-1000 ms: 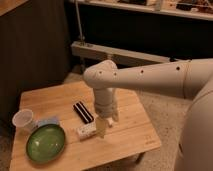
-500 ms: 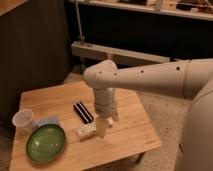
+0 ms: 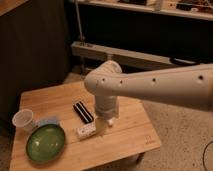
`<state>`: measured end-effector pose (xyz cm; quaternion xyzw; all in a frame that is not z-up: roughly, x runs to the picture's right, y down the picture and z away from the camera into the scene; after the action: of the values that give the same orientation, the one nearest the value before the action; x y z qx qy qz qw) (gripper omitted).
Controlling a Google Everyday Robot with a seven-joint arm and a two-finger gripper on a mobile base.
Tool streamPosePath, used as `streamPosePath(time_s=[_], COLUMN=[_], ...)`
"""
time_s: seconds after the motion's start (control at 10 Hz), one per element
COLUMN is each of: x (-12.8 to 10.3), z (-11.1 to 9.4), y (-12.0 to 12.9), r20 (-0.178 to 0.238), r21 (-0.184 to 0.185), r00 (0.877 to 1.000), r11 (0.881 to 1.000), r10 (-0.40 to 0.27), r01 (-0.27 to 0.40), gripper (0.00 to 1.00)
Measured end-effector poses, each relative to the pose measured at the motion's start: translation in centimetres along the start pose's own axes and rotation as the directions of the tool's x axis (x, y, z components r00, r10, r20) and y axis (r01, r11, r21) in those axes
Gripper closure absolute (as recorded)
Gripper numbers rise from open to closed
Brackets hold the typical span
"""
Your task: Place the pepper in the ceramic bowl
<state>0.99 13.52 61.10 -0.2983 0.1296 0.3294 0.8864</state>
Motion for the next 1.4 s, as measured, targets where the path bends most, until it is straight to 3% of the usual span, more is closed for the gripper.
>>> streamPosePath(time_s=[0.1, 0.2, 0.3, 0.4, 0.6, 0.7, 0.9, 1.1, 1.4], x=[-0.4, -0.9, -1.5, -1.8, -2.2, -2.2, -2.7, -5.0, -11.4], z=[-1.7, -3.3, -5.1, -6.2, -7.7, -8.2, -7.7, -7.8, -6.3], y=[-0.5, -1.3, -1.8, -2.3, -2.6, -2.7, -3.0, -4.6, -9.2], r20=[0.079, 0.153, 0.236, 0.289, 0.360, 0.374, 0.371, 0.386, 0.374], r21=[0.072, 0.122, 0.157, 0.171, 0.178, 0.176, 0.181, 0.191, 0.199], r00=[0.995, 0.977, 0.947, 0.922, 0.882, 0.872, 0.875, 0.867, 0.857], r11=[0.995, 0.978, 0.953, 0.933, 0.905, 0.899, 0.900, 0.892, 0.872], r10=[0.068, 0.147, 0.218, 0.259, 0.306, 0.316, 0.312, 0.316, 0.354], r01=[-0.074, -0.166, -0.258, -0.316, -0.387, -0.402, -0.397, -0.410, -0.447], gripper=[0.34, 0.34, 0.34, 0.34, 0.34, 0.34, 0.34, 0.34, 0.34])
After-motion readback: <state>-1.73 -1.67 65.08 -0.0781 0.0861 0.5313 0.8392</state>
